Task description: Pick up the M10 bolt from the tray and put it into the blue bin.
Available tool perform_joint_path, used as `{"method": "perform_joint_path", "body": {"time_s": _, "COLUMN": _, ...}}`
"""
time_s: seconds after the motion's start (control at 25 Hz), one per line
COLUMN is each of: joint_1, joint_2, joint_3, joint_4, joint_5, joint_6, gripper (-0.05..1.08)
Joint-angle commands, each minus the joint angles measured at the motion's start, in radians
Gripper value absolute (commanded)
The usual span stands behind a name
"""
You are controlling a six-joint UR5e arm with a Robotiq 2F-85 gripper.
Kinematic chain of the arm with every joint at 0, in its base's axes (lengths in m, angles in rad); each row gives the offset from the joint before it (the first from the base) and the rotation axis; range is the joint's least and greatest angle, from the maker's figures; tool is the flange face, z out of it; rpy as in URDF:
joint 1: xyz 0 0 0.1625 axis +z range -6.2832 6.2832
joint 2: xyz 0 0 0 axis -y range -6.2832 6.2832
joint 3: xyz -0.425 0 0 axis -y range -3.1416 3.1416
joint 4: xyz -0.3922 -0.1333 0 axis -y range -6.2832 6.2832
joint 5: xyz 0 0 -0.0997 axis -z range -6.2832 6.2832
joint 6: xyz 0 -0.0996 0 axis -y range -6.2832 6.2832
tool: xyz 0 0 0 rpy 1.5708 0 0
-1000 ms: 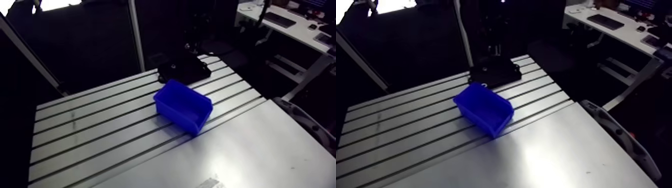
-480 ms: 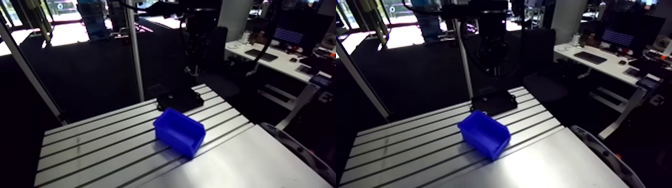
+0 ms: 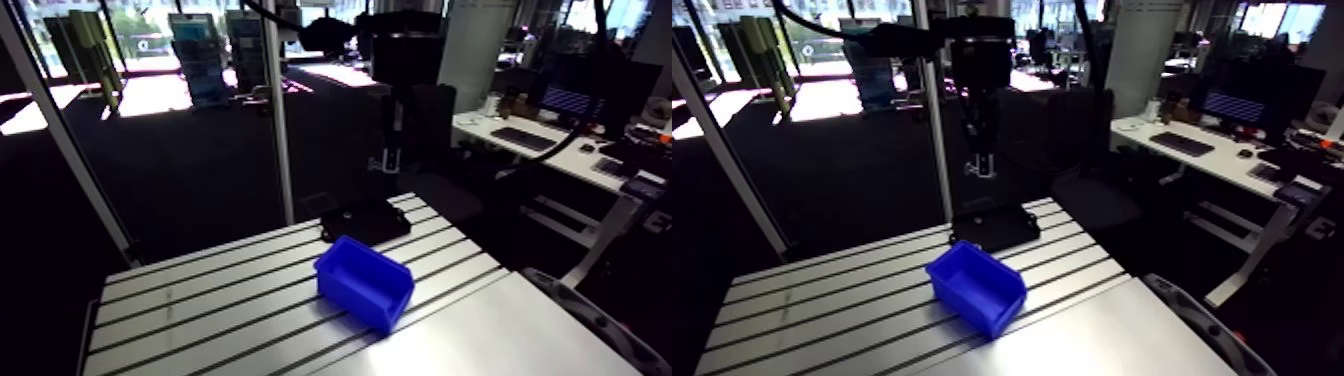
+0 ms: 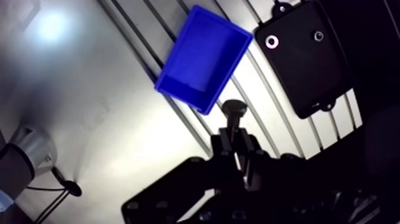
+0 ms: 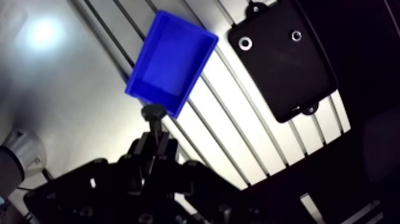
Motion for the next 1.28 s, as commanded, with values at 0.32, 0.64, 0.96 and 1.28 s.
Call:
{"method": "perform_joint_path", "body": {"time_s": 0.32, "joint_1": 0.058, "joint_2": 0.007, "joint_3": 0.084, "joint_4": -0.074, "joint_5": -0.006, "joint_6": -0.374, "gripper": 1.01}}
{"method": "perform_joint_path", "body": {"time_s": 0.64, "joint_1": 0.037, "joint_2": 0.014, "joint_3": 0.167, "joint_4": -0.218, "joint_5": -0.055, "joint_6": -0.528, "gripper": 1.01}}
{"method": "perform_joint_path", "body": {"time_s": 0.96, "joint_1": 0.034, "joint_2": 0.041, "joint_3": 0.189, "joint_4": -0.227, "joint_5": -0.049, "joint_6": -0.542, "gripper": 1.01}}
{"method": "perform_joint_path", "body": {"time_s": 1.28, "joint_1": 0.011, "joint_2": 0.053, "joint_3": 0.212, "joint_4": -0.224, "joint_5": -0.020, "joint_6": -0.571, "gripper": 1.01}}
